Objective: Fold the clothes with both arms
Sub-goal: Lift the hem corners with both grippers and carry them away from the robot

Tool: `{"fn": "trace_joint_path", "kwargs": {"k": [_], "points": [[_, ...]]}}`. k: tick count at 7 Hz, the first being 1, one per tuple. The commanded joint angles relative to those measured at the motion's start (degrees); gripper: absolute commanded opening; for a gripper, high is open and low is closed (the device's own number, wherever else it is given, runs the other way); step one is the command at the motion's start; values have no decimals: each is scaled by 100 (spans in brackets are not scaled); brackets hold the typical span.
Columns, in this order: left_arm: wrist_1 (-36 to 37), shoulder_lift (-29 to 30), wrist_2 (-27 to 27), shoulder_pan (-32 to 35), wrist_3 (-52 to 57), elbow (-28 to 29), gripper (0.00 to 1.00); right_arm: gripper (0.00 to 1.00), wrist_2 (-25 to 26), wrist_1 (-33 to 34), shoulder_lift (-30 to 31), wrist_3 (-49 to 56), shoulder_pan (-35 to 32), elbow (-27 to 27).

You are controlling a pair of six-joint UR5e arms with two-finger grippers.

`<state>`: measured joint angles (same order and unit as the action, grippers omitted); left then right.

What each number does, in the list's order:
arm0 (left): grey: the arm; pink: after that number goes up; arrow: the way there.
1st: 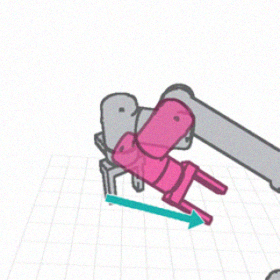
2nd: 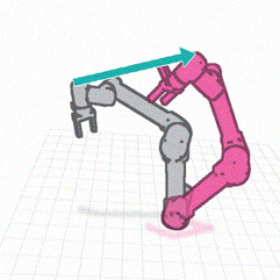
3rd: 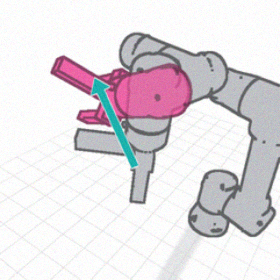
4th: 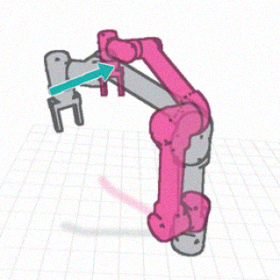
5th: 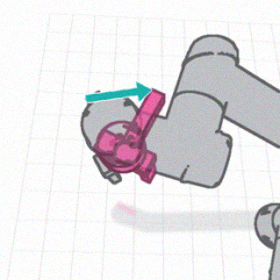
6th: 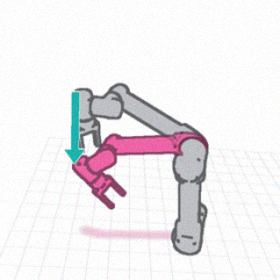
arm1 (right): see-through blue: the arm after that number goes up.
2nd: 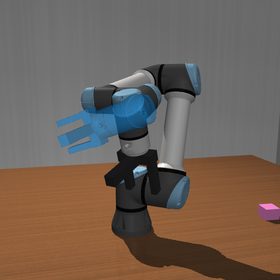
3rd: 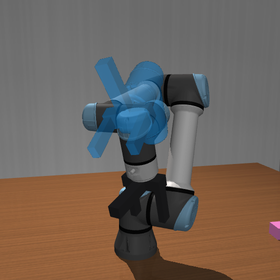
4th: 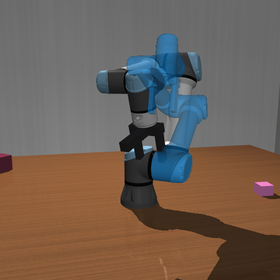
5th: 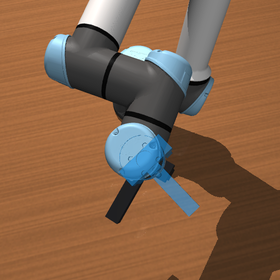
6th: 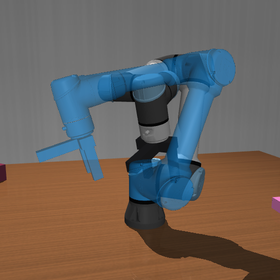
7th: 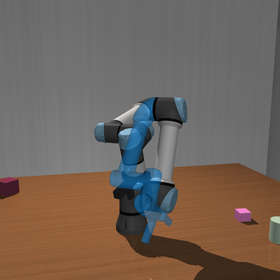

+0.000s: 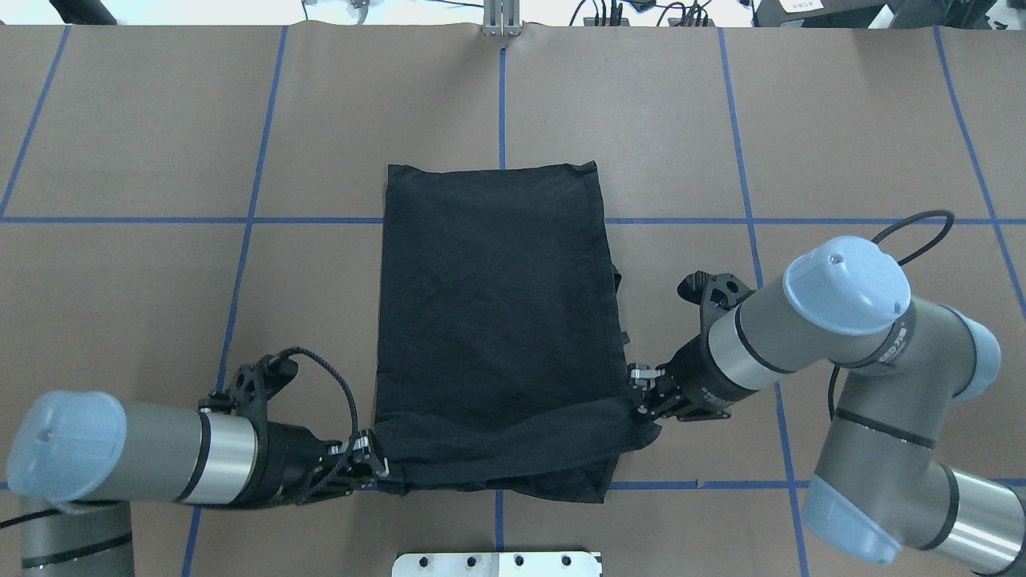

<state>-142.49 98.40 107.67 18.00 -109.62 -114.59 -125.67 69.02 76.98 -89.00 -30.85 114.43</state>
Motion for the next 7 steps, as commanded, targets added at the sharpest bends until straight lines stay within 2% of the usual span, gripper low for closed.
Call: {"fn": "trace_joint_path", "kwargs": {"k": [1,2,4,6,7], "points": [[377,729,472,1165,595,522,0,0,16,15,-619,128,-761,-409],[711,1194,718,1736,956,995,0,0,16,15,-997,146,-999,-865],[740,1690,931,2582,1641,1954,0,0,112,-11,-1579,347,-1387,-1701],[688,2084,923,2823,1821,2631,0,0,540,-395,-2168,348,-1485,-2676],[609,2313,896,2823,1813,2983,0,0,691,-929,-2335,339,-1476,-3220]]}}
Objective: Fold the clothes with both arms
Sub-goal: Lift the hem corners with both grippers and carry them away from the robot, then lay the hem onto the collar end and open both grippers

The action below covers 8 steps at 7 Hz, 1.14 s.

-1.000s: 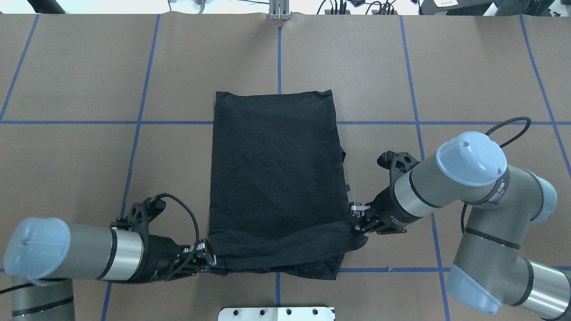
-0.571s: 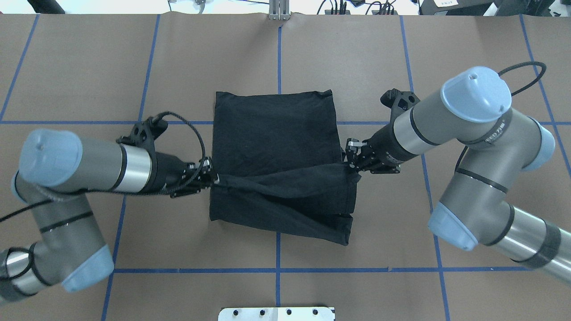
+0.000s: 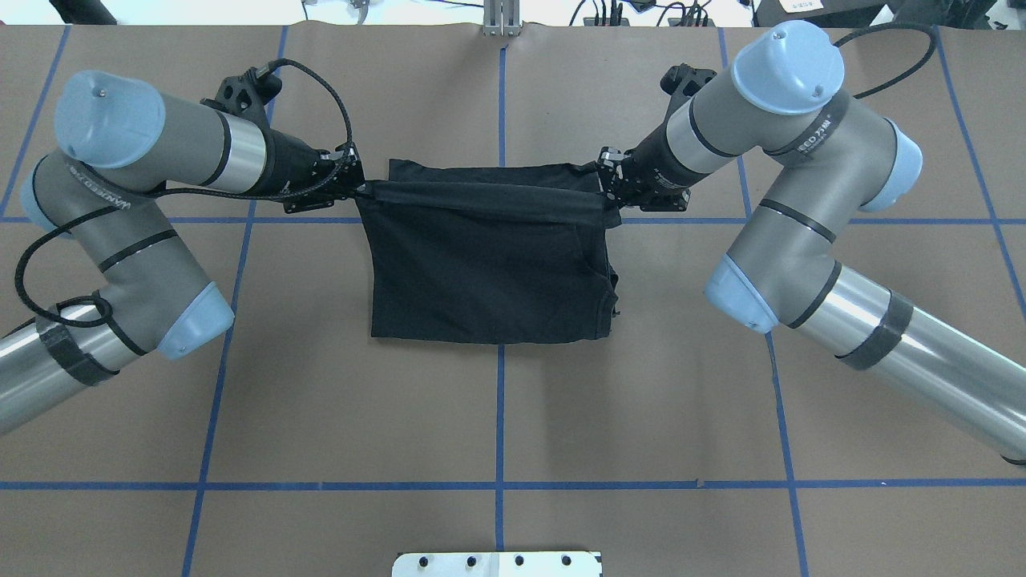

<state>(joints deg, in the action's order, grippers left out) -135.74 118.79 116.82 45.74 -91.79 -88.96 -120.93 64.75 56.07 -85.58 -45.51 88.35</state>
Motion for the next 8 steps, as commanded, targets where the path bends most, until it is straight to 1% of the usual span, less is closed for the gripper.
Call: {"fn": "trace_joint_path", "kwargs": {"k": [1,4,5,6,7,8], "points": [[-241,311,-28,41,29,563,0,0,228,-759,-290,-2,-11,-852],[-340,557,-54,49,3,941,0,0,219,-762,-334,-20,-19,-863],[-340,601,-98,93,-32,968,72,42,228,-762,-334,-11,-19,-863],[-261,679,-255,102,-267,977,100,99,228,-762,-334,-37,-46,-872],[-260,671,-361,111,-383,986,100,100,219,-762,-334,-38,-81,-881],[-260,663,-353,154,-375,995,100,100,211,-771,-343,-38,-98,-872]]}}
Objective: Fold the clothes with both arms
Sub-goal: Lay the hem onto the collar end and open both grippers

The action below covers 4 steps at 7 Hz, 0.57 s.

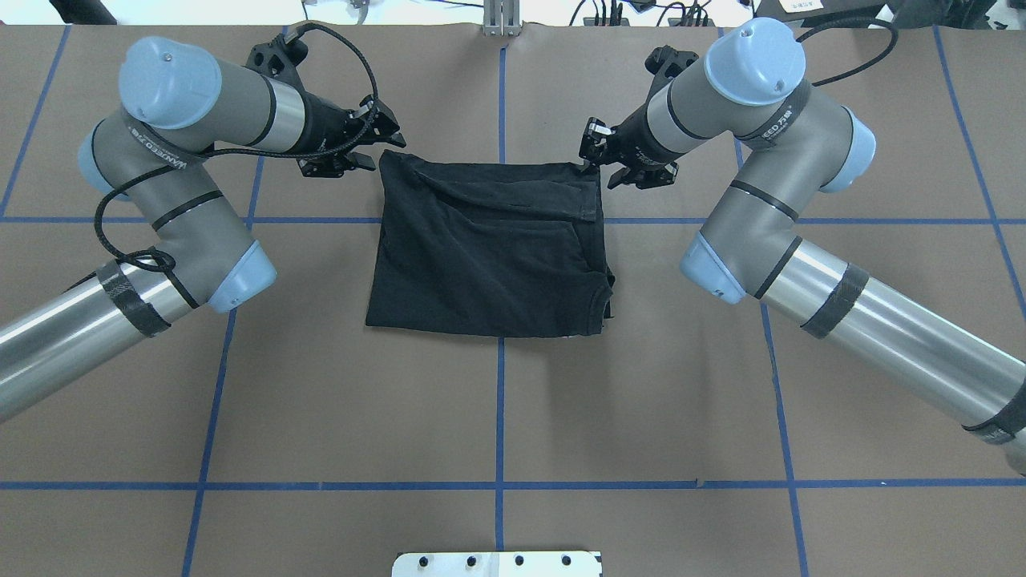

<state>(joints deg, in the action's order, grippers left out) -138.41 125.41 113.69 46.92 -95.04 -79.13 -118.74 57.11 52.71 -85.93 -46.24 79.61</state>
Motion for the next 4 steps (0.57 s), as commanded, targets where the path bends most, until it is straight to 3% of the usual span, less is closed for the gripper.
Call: {"fn": "trace_joint_path", "kwargs": {"k": [1,3,4], "points": [[7,10,-40,37,-58,3,100,99,0,-24,-41,-20,-17,37],[7,-16,22,37,-50,-15,100,99,148,-7,-59,215,236,81],[-1,-52,31,37,-50,-23,100,99,550,-50,-50,713,586,90]]}}
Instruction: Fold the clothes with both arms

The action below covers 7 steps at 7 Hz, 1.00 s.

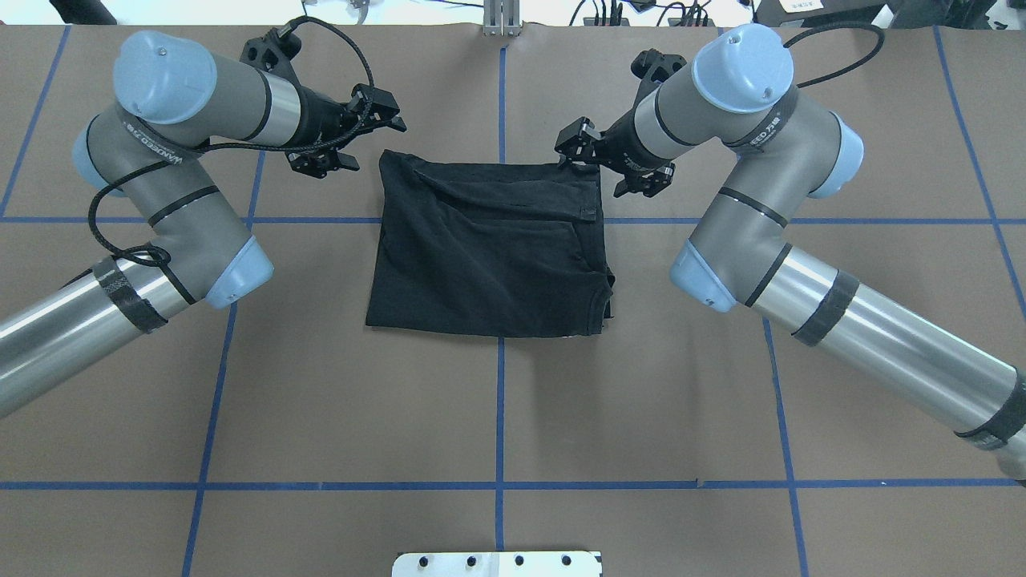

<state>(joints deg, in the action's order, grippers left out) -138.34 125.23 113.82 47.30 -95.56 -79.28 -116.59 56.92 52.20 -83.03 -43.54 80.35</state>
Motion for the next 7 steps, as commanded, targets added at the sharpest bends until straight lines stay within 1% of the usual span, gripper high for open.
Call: {"fn": "trace_joint_path", "kwargs": {"k": [1,2,3,4,5,7], "points": [[-8,-42,26,-1,-6,-26,100,99,573,-49,88,1020,477,76],[-8,-42,26,-1,2,-26,100,90,611,-49,272,1087,591,320],[-8,-51,26,-10,-6,-26,100,76,794,-49,326,1140,784,358],[-8,-68,26,-10,-7,-26,100,70,1161,-40,318,1479,969,306],[-17,-95,26,-10,-7,-26,100,70,1391,-32,344,1761,1066,271],[-26,-104,26,-10,-7,-26,100,69,1393,-49,388,1983,998,279]]}}
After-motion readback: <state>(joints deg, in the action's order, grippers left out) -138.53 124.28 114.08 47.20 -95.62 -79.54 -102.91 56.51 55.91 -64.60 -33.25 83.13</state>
